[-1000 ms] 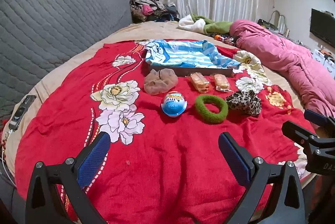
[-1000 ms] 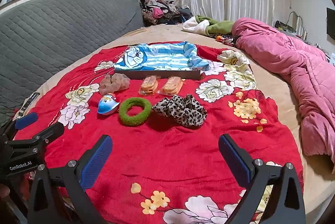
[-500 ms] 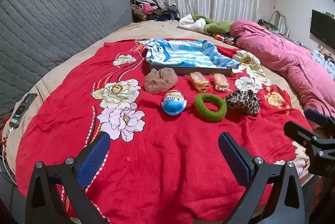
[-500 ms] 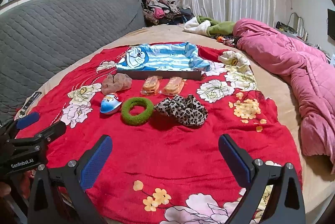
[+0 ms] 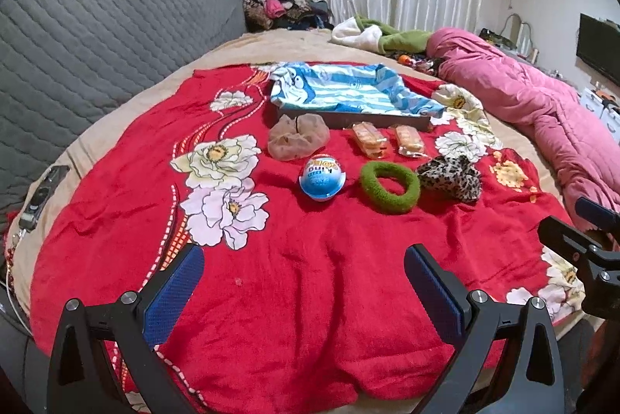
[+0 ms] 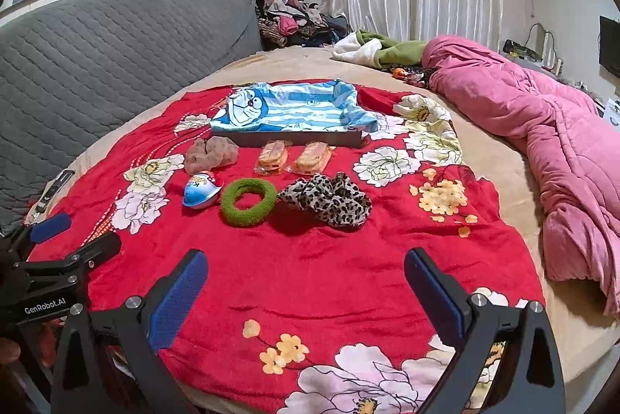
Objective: Organize objects
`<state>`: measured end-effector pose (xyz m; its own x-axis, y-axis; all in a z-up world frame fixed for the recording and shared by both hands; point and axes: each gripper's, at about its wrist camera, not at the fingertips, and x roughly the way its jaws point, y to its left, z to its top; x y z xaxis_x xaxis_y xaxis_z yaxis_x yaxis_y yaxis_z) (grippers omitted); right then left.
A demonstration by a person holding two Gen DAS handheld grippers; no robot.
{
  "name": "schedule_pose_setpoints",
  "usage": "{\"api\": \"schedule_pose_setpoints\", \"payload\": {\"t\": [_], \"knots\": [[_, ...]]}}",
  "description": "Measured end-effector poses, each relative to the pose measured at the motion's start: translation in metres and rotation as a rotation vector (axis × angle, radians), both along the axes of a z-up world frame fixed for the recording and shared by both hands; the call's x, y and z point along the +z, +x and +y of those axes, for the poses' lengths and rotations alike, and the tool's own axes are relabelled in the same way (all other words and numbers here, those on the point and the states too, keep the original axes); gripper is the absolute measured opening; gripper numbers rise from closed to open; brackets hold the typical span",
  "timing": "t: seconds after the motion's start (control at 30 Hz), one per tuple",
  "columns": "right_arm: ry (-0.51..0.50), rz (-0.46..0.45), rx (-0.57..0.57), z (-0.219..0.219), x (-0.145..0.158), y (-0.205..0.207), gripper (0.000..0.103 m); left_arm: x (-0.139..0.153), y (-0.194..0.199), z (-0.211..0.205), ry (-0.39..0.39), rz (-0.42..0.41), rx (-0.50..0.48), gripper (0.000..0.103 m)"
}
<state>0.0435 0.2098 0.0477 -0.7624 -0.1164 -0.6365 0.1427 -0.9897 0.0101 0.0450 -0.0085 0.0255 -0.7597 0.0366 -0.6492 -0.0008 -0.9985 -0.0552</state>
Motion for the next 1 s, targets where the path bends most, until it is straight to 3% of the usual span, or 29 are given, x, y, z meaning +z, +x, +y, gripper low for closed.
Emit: {"api": "schedule_pose_setpoints", "payload": {"t": [0.33,0.57,1.0], "knots": [[0.02,-0.002,0.001,-0.002,-0.006,-0.018,0.102,-0.007,-0.021,0.003,-0.022,0.004,0.01,0.103],[0.021,-0.005,-0.004,0.001,-0.008,-0.031,0.102,-0.009,-0.031,0.001,0.016,-0.003,0.007,0.103],[0.012,-0.022,0.003,0.003,-0.016,-0.059,0.102,-0.013,-0.063,0.007,-0.042,0.017,-0.008,0.103]]}}
